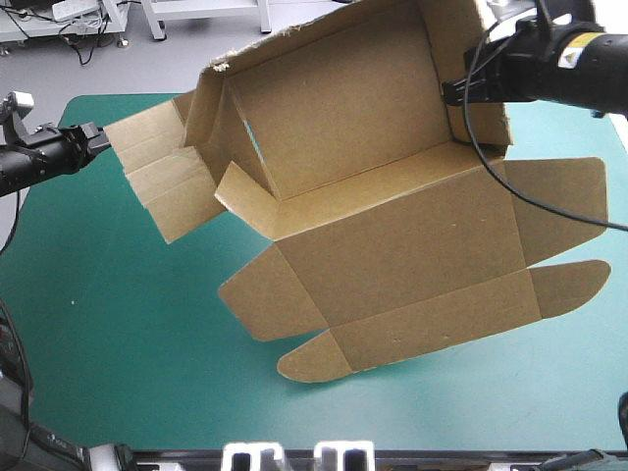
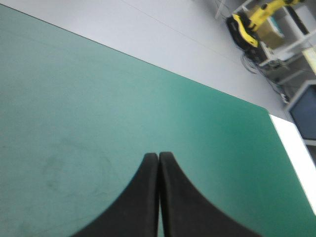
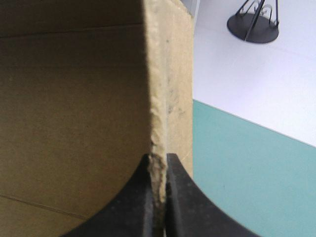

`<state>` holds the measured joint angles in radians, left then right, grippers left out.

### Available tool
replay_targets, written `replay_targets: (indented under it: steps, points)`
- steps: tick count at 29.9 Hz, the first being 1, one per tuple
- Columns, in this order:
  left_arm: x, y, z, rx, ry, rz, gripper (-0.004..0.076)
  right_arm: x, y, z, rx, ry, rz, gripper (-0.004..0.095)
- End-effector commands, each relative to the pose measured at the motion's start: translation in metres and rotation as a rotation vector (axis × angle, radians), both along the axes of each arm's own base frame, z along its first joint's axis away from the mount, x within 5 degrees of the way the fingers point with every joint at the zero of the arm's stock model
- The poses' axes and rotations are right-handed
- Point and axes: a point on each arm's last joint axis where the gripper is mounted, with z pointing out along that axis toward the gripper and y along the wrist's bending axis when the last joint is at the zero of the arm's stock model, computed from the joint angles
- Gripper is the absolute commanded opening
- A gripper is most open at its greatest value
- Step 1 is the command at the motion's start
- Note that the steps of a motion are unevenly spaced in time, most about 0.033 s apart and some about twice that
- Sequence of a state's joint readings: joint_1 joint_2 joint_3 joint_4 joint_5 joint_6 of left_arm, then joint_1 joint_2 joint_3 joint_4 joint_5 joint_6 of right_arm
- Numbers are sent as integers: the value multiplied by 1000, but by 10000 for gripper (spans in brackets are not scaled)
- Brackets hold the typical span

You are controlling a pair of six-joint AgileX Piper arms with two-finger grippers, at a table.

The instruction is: Fold the box

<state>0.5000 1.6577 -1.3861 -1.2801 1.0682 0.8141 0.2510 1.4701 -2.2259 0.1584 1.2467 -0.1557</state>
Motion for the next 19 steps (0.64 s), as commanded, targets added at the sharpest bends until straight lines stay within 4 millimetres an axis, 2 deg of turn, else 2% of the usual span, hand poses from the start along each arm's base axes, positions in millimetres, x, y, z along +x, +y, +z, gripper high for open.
replay_targets:
  steps: [1, 3, 7, 11, 19]
  points:
    - [0, -9, 34, -86, -124, -140, -4, -51, -13, 31, 47, -129, 3, -24]
    - [0, -12, 40, -86, -142, -220, -3, -64, -16, 37, 60, -169, 0, -24]
    - [0, -28, 53, -110, -201, -256, -3, -76, -20, 45, 87, -225, -7, -24]
    - [-3, -53, 66, -110, -236, -322, -3, -75, -20, 50, 118, -272, -15, -24]
    - [-22, -107, 90, -59, -304, -468, -3, -55, -15, 50, 149, -296, -22, -24]
